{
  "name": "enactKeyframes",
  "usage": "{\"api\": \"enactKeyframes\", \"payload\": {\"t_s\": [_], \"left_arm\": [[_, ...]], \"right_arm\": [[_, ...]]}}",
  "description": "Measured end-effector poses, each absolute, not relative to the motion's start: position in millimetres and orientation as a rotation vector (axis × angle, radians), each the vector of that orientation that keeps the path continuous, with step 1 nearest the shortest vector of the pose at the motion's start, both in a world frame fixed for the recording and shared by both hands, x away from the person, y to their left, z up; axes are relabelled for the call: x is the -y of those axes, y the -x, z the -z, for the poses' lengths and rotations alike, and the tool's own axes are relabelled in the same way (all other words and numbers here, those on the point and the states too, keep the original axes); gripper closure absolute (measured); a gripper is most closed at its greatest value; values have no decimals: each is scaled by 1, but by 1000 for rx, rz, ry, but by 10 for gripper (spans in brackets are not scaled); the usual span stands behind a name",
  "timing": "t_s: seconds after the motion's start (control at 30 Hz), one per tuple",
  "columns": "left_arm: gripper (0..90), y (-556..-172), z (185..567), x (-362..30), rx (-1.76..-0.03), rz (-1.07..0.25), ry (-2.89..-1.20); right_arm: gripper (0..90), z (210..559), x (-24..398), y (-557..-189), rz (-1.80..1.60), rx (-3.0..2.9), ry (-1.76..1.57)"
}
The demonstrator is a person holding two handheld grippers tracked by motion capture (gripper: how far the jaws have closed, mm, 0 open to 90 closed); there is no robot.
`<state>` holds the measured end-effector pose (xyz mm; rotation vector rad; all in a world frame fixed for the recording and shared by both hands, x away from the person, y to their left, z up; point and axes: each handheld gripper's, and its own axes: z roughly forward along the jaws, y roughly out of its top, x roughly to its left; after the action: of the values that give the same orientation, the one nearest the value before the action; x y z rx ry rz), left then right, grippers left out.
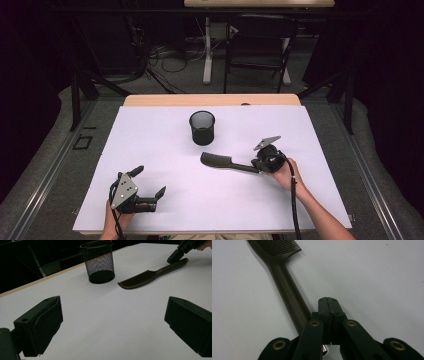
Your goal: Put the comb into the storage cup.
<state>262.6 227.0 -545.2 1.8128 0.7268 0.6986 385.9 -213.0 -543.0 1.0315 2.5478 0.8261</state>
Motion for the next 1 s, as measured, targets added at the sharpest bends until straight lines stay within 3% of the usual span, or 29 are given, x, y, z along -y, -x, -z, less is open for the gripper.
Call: {"api": "enactKeyframes", "payload": {"t_s": [1.0], "left_arm": [[20,-262,545,-227,-722,-700,-1812]], "right_arm": [[900,540,203,-378,-785,-2644,-987]]}}
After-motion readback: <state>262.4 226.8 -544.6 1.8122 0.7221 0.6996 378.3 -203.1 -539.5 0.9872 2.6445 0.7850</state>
